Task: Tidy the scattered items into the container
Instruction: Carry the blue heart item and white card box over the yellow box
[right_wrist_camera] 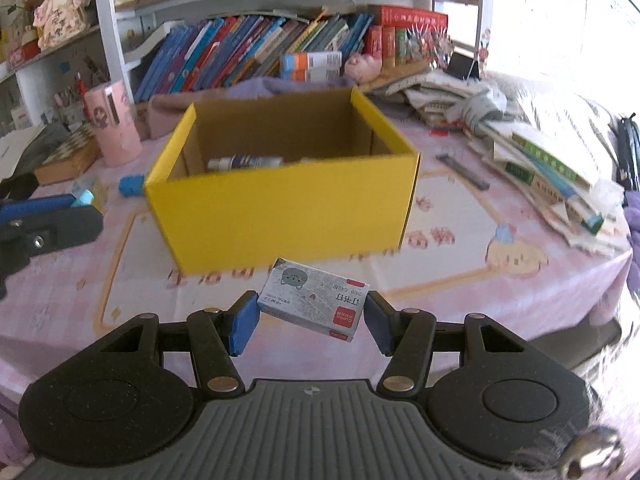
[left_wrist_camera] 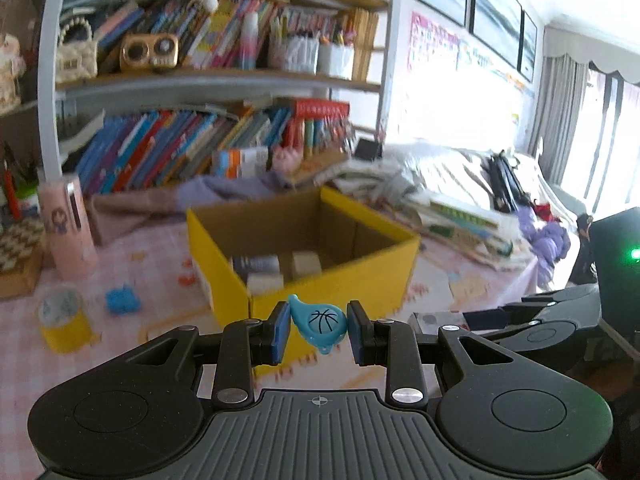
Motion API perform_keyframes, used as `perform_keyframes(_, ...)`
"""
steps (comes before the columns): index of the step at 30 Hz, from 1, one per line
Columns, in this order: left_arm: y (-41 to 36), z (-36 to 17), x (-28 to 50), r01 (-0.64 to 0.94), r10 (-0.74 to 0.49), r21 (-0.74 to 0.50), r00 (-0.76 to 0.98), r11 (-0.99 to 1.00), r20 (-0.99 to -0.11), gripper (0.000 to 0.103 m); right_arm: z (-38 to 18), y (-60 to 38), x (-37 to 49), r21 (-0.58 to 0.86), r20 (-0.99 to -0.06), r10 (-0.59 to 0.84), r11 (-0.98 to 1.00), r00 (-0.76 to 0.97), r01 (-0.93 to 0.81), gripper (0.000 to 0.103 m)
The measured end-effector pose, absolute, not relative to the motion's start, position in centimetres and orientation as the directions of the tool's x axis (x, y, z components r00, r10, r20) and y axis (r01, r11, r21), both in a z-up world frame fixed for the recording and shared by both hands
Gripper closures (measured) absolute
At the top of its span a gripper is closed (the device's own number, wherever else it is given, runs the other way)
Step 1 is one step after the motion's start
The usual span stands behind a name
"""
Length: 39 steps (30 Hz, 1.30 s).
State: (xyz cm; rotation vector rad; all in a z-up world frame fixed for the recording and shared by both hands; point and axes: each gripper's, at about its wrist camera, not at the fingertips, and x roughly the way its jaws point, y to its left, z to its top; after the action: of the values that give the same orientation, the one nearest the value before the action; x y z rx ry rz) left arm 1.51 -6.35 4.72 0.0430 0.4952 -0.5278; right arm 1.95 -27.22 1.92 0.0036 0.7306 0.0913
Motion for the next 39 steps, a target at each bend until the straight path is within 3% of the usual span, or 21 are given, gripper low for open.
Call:
perform_keyframes(9,-8.4,6.5,5.9,0.461,-0.439,-0.044,0.806,0.886,-0.396,0.074,5.4,-29.4,7.9,0.004,-0.571,0.108,0.992,0.814,-0.129,0.048)
perform_keyframes(18,-10.9,5.6,11.1,0.413,-0.378,-0.006,0.827,0.911,-0.417,0.074,6.5,-31.0,14.1,-0.034,-0.537,0.155,0.978,0.829,-0.205,0.048)
perform_keyframes(28,-13.0,2.4,14.6,0.375,-0.284,0.060,0.788,0.925,-0.547,0.074,4.4,-29.7,20.2,-0.043,-0.608,0.256,0.935,0.751,-0.353,0.048)
perform_keyframes(39,-13.3,-0.4,15.8,0.328,-0.218,0.052,0.729,0.943,-0.648,0.073,0.2,-27.9,22.8,-0.012,-0.761,0.336,0.847,0.554,-0.531,0.048)
